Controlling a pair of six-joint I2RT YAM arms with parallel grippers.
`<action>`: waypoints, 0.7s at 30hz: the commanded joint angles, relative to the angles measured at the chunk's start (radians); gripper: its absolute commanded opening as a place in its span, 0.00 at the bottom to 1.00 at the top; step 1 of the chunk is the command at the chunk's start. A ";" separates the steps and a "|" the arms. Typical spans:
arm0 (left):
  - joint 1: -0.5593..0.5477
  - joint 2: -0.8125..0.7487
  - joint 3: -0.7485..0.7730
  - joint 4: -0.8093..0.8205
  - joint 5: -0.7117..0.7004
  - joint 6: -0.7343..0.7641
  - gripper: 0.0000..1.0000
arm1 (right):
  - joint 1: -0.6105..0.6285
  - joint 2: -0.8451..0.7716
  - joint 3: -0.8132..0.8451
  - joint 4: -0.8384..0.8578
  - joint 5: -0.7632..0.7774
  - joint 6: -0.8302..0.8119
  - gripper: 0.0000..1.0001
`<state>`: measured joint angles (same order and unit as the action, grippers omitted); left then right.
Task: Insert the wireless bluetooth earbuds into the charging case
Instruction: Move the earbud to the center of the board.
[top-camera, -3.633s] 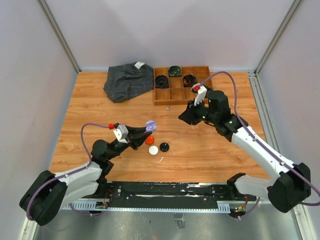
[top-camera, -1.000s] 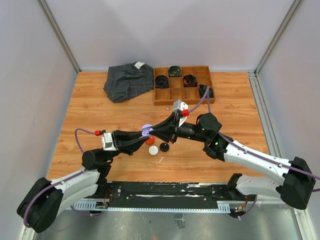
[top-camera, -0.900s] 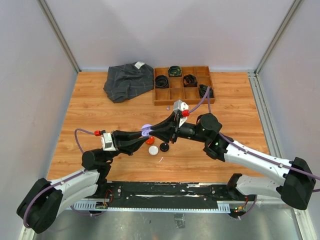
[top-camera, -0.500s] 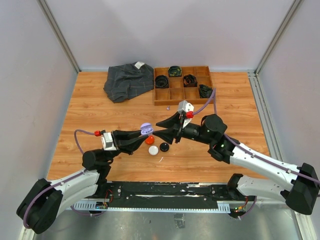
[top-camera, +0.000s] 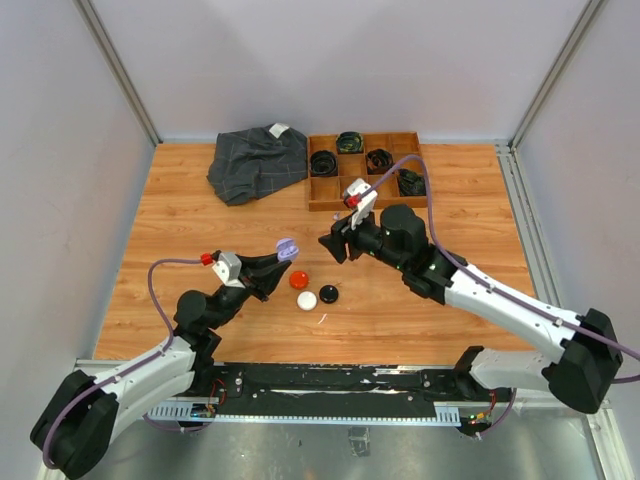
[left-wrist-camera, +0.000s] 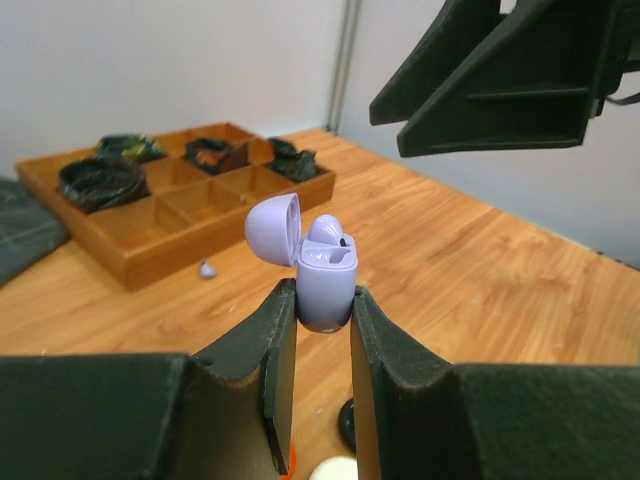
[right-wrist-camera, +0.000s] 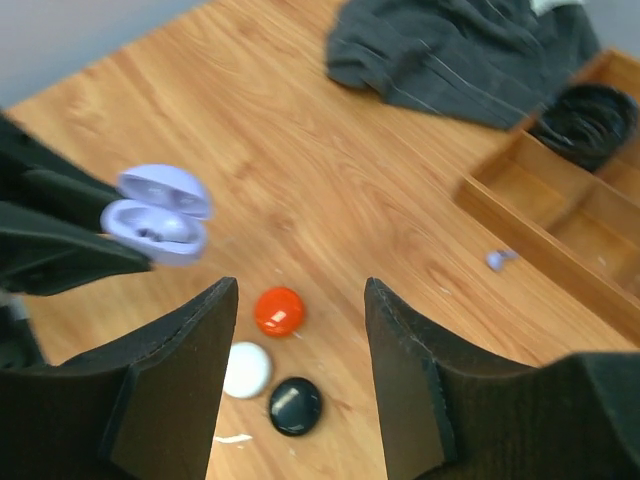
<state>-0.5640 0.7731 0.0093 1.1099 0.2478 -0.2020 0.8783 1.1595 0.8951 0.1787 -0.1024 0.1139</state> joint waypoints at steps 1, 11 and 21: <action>0.016 -0.030 0.035 -0.179 -0.115 0.044 0.00 | -0.085 0.096 0.073 -0.141 0.125 0.015 0.55; 0.022 -0.027 0.045 -0.288 -0.127 0.081 0.00 | -0.229 0.387 0.230 -0.201 0.162 0.039 0.54; 0.021 -0.019 0.032 -0.297 -0.174 0.079 0.00 | -0.275 0.741 0.463 -0.219 0.223 0.124 0.50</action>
<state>-0.5510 0.7513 0.0254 0.8165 0.1223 -0.1417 0.6212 1.8084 1.2778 -0.0292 0.0769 0.1795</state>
